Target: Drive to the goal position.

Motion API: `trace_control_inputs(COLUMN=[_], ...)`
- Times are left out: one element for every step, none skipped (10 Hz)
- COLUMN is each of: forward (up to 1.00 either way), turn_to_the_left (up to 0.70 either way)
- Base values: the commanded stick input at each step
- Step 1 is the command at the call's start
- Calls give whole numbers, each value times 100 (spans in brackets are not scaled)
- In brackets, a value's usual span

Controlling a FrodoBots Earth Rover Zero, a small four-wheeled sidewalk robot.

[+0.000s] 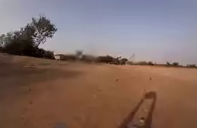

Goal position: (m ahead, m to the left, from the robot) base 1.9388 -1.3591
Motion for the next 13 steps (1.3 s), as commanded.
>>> trace_control_inputs(forward=[63, 63, 63, 63, 63, 63, 63, 63, 63, 63, 63, 63, 63], turn_to_the_left=[0, 0, 0, 0, 0, 0, 0, 0, 0, 0, 0, 0, 0])
